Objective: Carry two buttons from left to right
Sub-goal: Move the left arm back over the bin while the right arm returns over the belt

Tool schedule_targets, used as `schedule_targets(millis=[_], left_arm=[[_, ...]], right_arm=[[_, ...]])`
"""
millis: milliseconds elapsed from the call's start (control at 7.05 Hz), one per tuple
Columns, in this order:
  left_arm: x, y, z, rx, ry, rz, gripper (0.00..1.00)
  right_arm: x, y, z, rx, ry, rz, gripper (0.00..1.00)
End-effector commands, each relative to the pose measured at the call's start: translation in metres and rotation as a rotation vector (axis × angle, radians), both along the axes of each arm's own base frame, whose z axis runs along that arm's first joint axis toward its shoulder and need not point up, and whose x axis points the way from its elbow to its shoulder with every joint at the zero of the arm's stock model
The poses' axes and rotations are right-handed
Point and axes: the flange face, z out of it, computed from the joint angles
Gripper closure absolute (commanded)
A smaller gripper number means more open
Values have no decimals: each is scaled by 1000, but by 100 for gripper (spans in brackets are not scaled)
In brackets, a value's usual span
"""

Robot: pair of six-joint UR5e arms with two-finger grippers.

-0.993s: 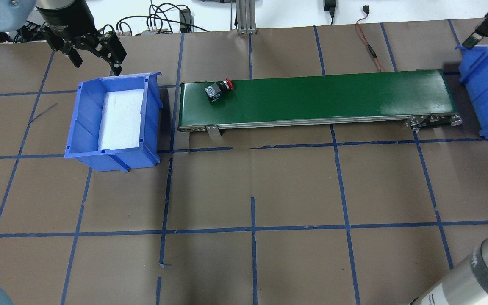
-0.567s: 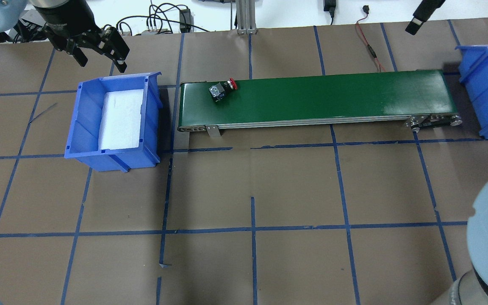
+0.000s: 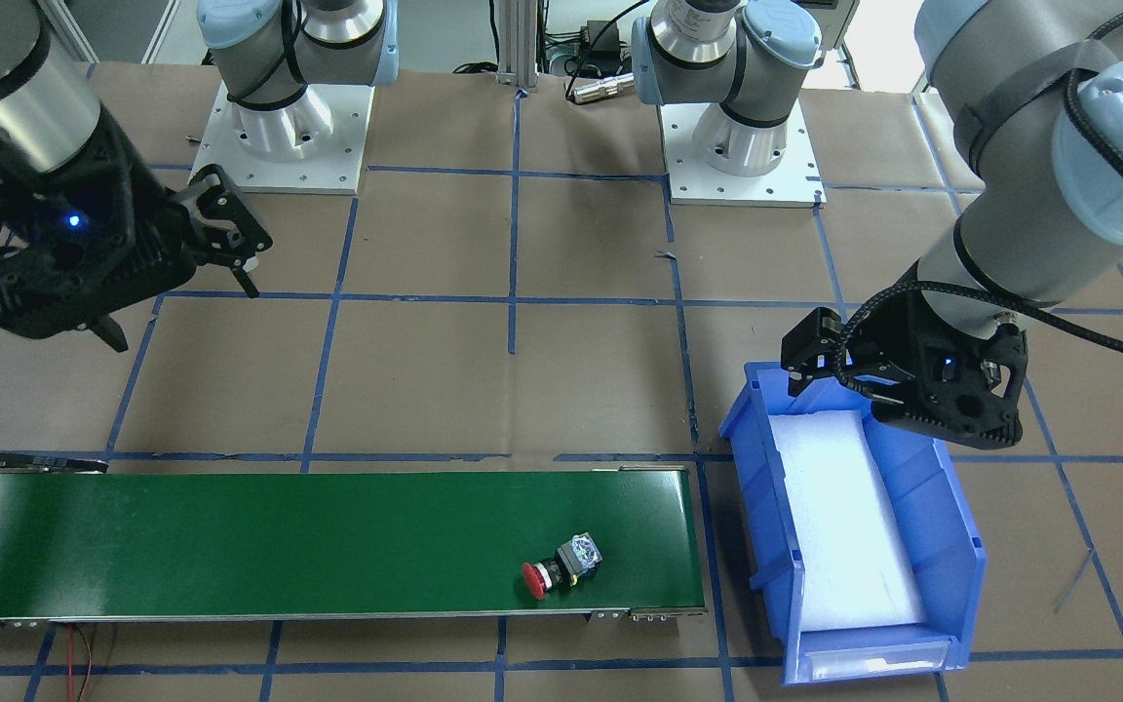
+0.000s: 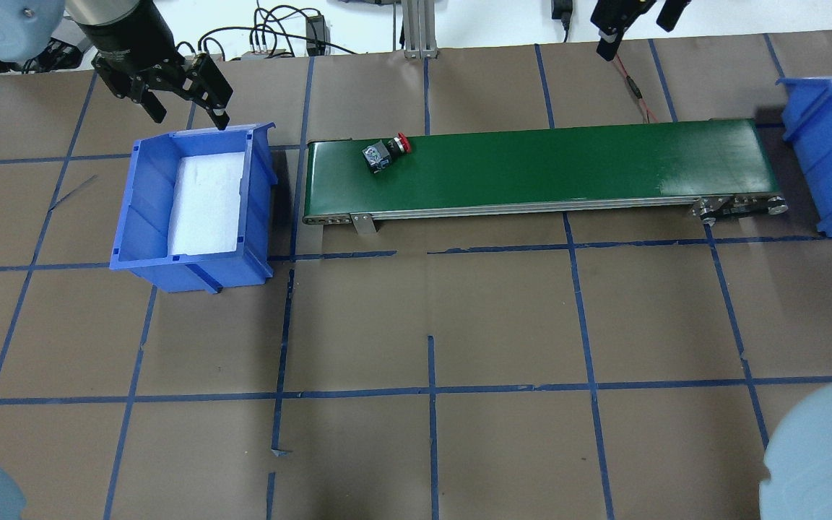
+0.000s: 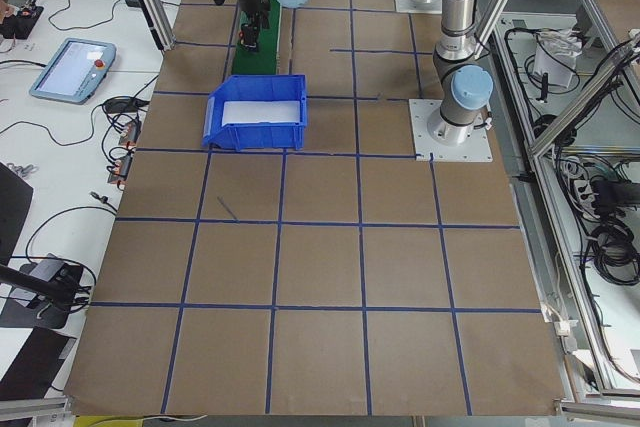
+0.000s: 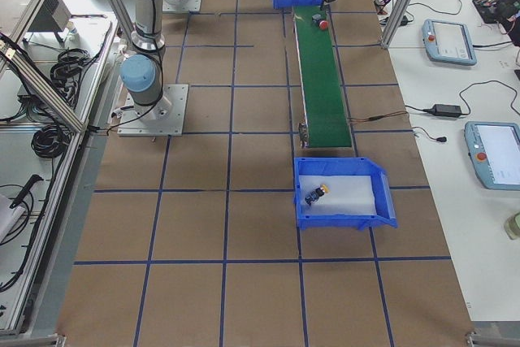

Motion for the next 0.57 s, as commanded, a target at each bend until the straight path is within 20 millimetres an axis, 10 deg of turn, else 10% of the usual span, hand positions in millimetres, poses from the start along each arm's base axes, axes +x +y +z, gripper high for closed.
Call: schedule_targets(millis=[0,425], left_arm=[[-1,0,0,0,-1,-1,0],[-2,3,-1,5,-8,-5,0]], right_arm=[[3,51,-7,-5,24,-47,0],[-46,106,-41,38,27,-202,0]])
